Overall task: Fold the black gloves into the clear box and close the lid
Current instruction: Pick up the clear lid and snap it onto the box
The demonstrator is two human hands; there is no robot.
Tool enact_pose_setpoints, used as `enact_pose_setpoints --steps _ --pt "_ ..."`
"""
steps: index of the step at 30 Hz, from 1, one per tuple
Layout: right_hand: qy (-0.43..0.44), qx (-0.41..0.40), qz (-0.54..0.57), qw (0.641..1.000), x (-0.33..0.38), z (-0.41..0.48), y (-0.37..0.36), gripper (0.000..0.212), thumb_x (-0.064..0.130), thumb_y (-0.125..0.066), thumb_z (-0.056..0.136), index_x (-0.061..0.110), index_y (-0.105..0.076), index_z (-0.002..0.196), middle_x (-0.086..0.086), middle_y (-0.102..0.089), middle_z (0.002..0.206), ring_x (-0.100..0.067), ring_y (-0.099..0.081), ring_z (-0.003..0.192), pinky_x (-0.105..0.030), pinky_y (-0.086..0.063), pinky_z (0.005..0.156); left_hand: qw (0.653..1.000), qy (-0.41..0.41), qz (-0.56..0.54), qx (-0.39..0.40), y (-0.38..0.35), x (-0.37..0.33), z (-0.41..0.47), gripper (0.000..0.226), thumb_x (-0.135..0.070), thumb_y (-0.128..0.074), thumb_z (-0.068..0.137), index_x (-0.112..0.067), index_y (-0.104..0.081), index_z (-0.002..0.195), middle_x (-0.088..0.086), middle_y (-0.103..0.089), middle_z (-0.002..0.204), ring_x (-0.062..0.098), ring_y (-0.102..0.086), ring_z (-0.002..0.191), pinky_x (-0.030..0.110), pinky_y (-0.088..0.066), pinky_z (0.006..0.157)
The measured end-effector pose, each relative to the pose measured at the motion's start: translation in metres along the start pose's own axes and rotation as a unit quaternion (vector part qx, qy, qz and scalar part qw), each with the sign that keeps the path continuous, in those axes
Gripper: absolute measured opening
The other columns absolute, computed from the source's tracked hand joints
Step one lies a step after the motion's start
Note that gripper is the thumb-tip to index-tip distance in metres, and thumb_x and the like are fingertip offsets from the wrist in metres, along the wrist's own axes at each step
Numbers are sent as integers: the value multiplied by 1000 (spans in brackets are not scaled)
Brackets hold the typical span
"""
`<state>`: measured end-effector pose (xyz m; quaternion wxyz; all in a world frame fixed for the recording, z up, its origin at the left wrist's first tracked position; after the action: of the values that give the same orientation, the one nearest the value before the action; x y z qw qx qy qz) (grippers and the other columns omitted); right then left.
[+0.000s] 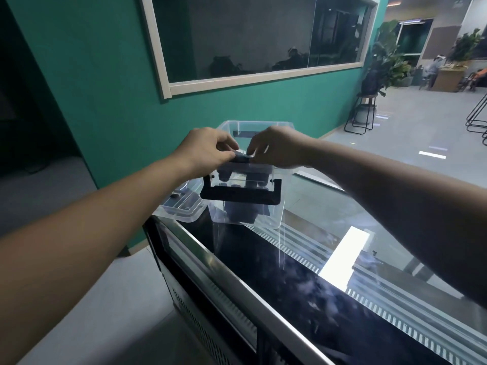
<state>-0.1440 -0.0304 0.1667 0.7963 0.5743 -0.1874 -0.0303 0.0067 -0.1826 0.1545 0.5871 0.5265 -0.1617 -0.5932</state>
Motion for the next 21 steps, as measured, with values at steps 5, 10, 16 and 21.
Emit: enact_pose_setpoints --steps 5,10,16,21 --pt "-9 -4 10 1000 1 -5 6 10 26 -74 98 33 -81 98 1 -83 108 -24 -77 101 -39 -60 99 1000 -7 -1 -10 5 8 -5 16 -30 -70 103 -25 -83 110 -5 -80 100 14 -72 94 28 -52 85" --pt "-28 -48 23 998 7 -4 13 11 30 -70 95 34 -80 91 7 -83 102 -22 -77 98 -45 -62 95 999 10 -12 -51 17 21 -12 14 -25 -70 102 -24 -83 106 -3 -80 99 14 -71 92 25 -50 81" --pt "1 -127 52 990 39 -3 6 19 16 -65 98 17 -84 99 0 -81 96 -22 -73 89 -30 -57 80 993 48 -25 -109 27 53 -31 11 -20 -70 100 -24 -80 101 -6 -77 91 9 -67 80 20 -46 71" --pt "73 -167 86 979 82 -9 -21 17 12 -63 93 13 -79 91 -1 -79 86 -22 -73 81 -40 -60 78 989 95 -28 -110 26 87 -52 9 -20 -70 101 -21 -78 101 -5 -77 92 16 -68 84 24 -48 71"
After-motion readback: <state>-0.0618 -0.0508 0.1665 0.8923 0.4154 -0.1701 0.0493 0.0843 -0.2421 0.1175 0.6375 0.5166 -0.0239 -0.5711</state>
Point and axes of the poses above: each hand's wrist, its own z-axis towards the middle knuckle, its own y-axis out of the back of the hand, x = y × z, the point moved 1 cm from there along z, towards the middle knuckle
